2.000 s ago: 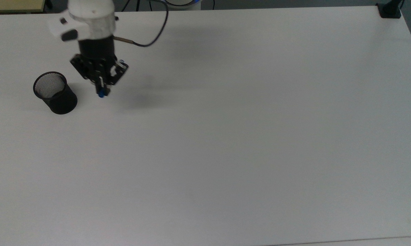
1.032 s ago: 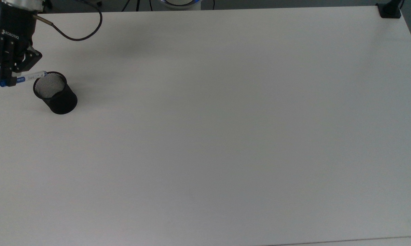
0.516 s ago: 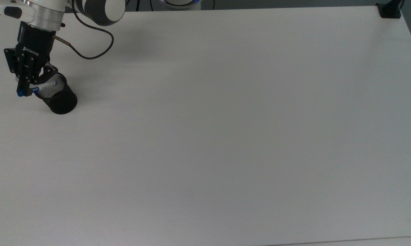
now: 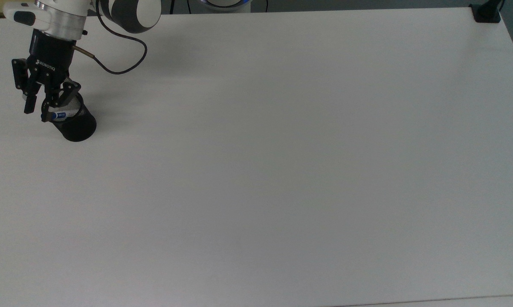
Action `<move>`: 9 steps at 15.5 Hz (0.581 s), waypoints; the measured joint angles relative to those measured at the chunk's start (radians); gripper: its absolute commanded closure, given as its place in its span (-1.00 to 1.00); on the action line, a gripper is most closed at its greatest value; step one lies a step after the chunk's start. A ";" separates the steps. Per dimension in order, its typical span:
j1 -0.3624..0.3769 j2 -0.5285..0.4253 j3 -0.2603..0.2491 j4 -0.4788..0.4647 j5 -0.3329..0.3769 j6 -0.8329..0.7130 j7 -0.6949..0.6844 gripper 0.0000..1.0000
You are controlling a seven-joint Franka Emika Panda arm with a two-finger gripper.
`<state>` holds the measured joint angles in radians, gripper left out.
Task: Insert the marker
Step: 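Tilt the marker upright and lower it into the cup, then open the gripper to release the marker in the cup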
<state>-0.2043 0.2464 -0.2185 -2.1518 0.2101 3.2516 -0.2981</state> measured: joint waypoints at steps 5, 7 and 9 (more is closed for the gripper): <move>0.003 -0.043 0.010 0.005 0.004 -0.001 0.073 -1.00; 0.016 -0.084 0.012 0.028 0.004 -0.084 0.079 -1.00; 0.025 -0.139 0.012 0.093 0.004 -0.278 0.084 -1.00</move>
<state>-0.1793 0.1070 -0.2066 -2.0591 0.2143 2.9736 -0.2145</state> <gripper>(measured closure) 0.000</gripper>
